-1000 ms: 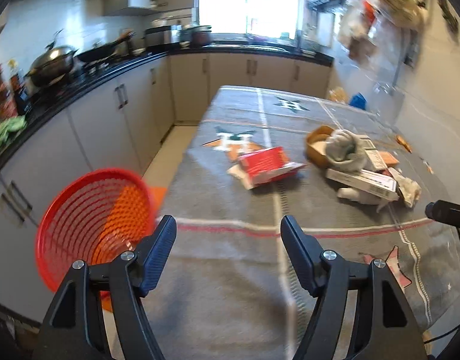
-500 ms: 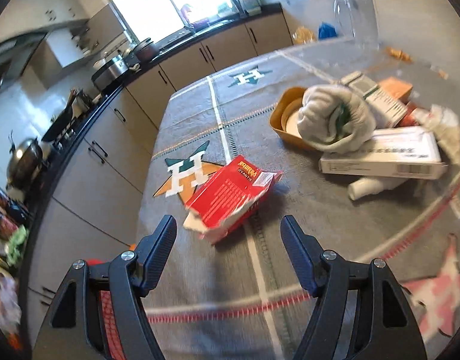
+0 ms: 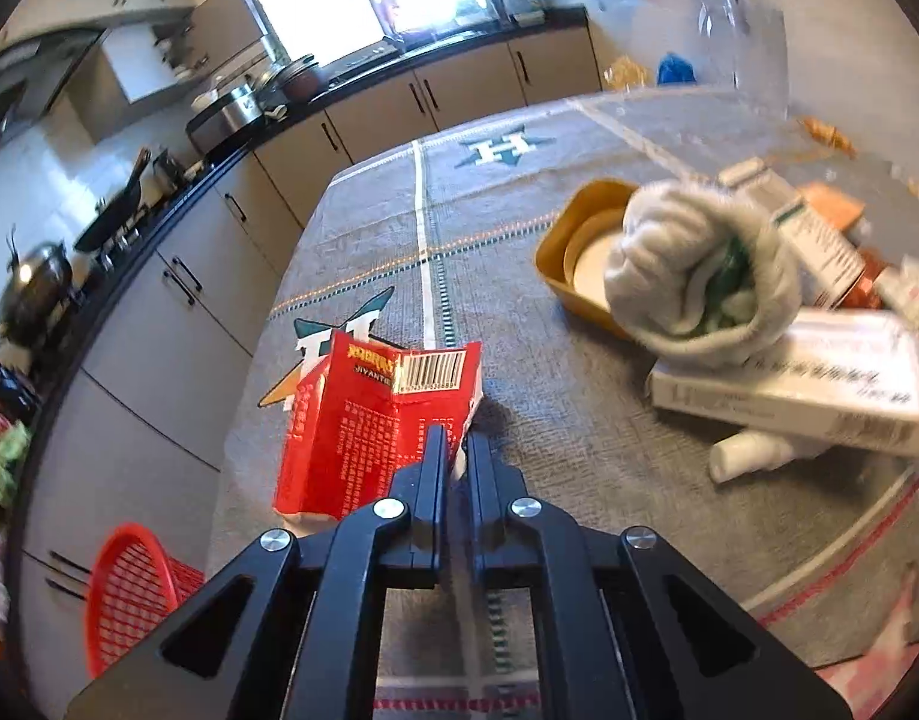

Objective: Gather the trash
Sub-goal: 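Move back to the table and grasp the red snack carton with the left gripper, then grasp the white plastic bag with red print with the right gripper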

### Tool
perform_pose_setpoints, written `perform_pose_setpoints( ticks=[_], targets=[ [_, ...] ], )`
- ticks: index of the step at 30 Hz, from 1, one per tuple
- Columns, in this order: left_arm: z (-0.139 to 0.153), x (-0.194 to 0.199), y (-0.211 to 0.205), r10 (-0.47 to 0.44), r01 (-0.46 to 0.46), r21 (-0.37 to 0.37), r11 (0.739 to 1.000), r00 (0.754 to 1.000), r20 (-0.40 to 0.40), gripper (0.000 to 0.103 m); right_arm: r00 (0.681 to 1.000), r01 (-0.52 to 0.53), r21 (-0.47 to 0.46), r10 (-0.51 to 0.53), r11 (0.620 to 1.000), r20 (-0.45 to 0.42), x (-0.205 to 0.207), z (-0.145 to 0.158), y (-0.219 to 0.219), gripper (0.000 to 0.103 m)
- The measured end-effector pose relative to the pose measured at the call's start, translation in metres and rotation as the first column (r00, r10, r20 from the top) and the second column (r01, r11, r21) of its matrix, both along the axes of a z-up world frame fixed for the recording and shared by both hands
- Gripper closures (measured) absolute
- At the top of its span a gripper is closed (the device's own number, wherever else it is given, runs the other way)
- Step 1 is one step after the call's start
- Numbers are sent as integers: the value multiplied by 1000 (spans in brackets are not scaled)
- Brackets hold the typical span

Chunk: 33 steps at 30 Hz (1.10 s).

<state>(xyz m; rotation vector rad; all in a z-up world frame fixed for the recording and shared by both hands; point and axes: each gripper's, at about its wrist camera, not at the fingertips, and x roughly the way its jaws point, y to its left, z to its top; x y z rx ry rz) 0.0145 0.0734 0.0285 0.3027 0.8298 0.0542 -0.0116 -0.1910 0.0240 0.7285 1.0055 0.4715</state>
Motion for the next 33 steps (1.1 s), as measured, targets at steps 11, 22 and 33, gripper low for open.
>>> perform_pose_setpoints(
  ticks=[11, 22, 33],
  targets=[
    [27, -49, 19, -29, 44, -302, 952, 998, 52, 101, 992, 80, -85, -88, 993, -95, 38, -14, 25, 31],
    [19, -69, 26, -55, 61, -379, 923, 998, 25, 101, 998, 55, -382, -43, 923, 39, 42, 4, 19, 77],
    [1, -69, 14, -55, 47, -320, 946, 998, -16, 98, 999, 18, -424, 3, 906, 50, 33, -10, 24, 77]
  ],
)
